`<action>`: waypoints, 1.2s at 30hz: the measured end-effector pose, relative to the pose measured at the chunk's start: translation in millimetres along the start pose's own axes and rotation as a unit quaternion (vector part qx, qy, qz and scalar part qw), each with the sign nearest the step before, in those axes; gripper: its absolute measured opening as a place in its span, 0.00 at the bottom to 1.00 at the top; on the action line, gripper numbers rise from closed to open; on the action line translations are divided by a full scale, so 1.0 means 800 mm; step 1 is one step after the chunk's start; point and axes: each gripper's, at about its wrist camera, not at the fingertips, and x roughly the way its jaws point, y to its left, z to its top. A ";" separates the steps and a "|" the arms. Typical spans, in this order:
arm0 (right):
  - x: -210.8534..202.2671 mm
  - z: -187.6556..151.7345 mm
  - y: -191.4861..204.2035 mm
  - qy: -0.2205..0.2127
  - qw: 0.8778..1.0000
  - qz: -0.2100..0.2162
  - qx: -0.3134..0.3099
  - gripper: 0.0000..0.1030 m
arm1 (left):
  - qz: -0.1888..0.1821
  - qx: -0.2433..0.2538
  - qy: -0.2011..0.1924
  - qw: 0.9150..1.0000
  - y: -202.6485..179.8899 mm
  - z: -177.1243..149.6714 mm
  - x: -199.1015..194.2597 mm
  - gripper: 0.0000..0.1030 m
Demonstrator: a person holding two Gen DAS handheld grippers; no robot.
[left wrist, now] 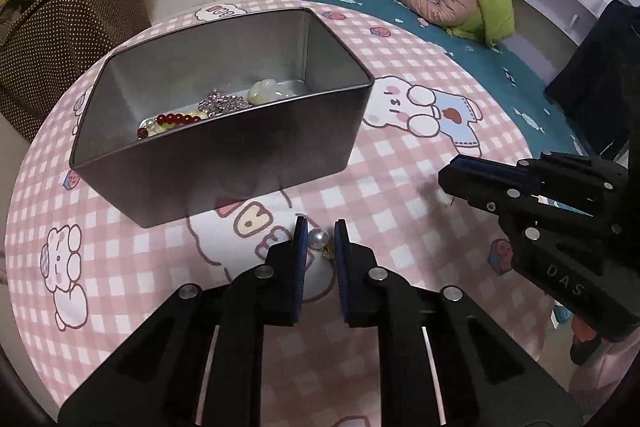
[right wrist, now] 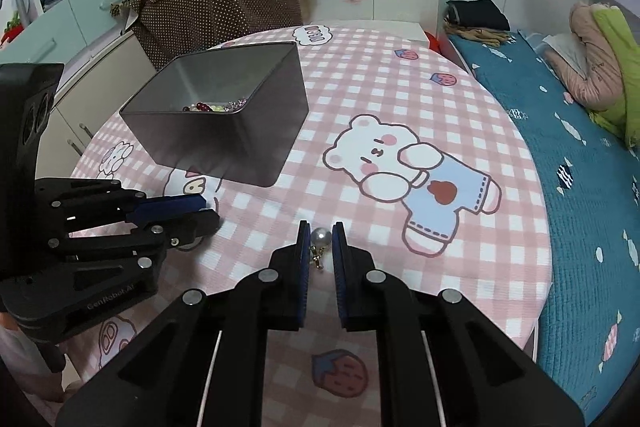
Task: Organize jewelry
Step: 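Grasp a pearl earring with the right gripper while the left grasps the other pearl earring, then lower both pearl earrings into the grey box and open both grippers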
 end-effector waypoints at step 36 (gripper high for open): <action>-0.020 0.112 0.044 -0.094 0.993 0.032 -0.063 0.10 | -0.030 -0.046 -0.115 0.992 0.058 0.080 -0.095 0.13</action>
